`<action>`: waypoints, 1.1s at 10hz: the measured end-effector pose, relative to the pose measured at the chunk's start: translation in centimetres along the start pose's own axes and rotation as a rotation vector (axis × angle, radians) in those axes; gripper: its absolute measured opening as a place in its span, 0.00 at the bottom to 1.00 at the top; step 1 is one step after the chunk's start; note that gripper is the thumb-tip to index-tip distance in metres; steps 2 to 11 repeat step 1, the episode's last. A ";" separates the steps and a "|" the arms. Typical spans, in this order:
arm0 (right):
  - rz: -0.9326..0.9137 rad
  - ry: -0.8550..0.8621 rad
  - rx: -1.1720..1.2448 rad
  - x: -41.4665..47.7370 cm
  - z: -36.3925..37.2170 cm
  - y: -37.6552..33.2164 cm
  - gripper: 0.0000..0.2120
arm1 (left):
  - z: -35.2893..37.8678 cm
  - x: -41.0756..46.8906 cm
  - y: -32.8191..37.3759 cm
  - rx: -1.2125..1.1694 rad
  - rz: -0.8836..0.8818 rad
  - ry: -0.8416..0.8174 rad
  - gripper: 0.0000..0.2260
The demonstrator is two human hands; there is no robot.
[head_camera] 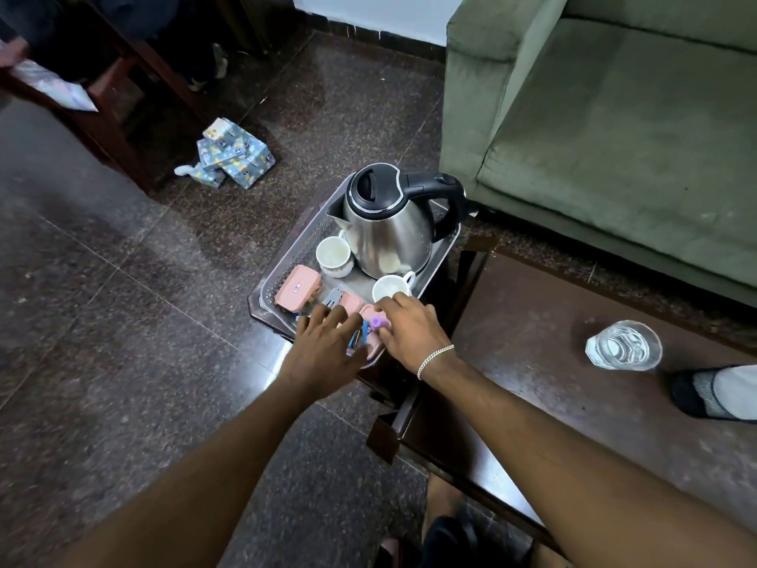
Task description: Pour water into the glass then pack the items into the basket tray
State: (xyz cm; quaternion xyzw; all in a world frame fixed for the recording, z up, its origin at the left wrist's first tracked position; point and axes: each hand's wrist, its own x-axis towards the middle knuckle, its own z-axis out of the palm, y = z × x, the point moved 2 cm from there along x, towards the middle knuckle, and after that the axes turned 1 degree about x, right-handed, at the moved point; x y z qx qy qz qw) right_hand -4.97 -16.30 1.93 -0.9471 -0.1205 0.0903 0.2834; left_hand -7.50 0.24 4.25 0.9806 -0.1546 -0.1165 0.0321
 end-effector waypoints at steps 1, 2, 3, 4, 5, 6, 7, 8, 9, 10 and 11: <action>0.010 0.075 0.031 -1.1 -0.8 1.7 0.17 | -0.2 0.2 0.0 -0.035 0.046 0.059 0.16; 0.010 0.075 0.031 -1.1 -0.8 1.7 0.17 | -0.2 0.2 0.0 -0.035 0.046 0.059 0.16; 0.010 0.075 0.031 -1.1 -0.8 1.7 0.17 | -0.2 0.2 0.0 -0.035 0.046 0.059 0.16; 0.010 0.075 0.031 -1.1 -0.8 1.7 0.17 | -0.2 0.2 0.0 -0.035 0.046 0.059 0.16; 0.010 0.075 0.031 -1.1 -0.8 1.7 0.17 | -0.2 0.2 0.0 -0.035 0.046 0.059 0.16; 0.010 0.075 0.031 -1.1 -0.8 1.7 0.17 | -0.2 0.2 0.0 -0.035 0.046 0.059 0.16; 0.010 0.075 0.031 -1.1 -0.8 1.7 0.17 | -0.2 0.2 0.0 -0.035 0.046 0.059 0.16; 0.010 0.075 0.031 -1.1 -0.8 1.7 0.17 | -0.2 0.2 0.0 -0.035 0.046 0.059 0.16; 0.010 0.075 0.031 -1.1 -0.8 1.7 0.17 | -0.2 0.2 0.0 -0.035 0.046 0.059 0.16; 0.010 0.075 0.031 -1.1 -0.8 1.7 0.17 | -0.2 0.2 0.0 -0.035 0.046 0.059 0.16; 0.010 0.075 0.031 -1.1 -0.8 1.7 0.17 | -0.2 0.2 0.0 -0.035 0.046 0.059 0.16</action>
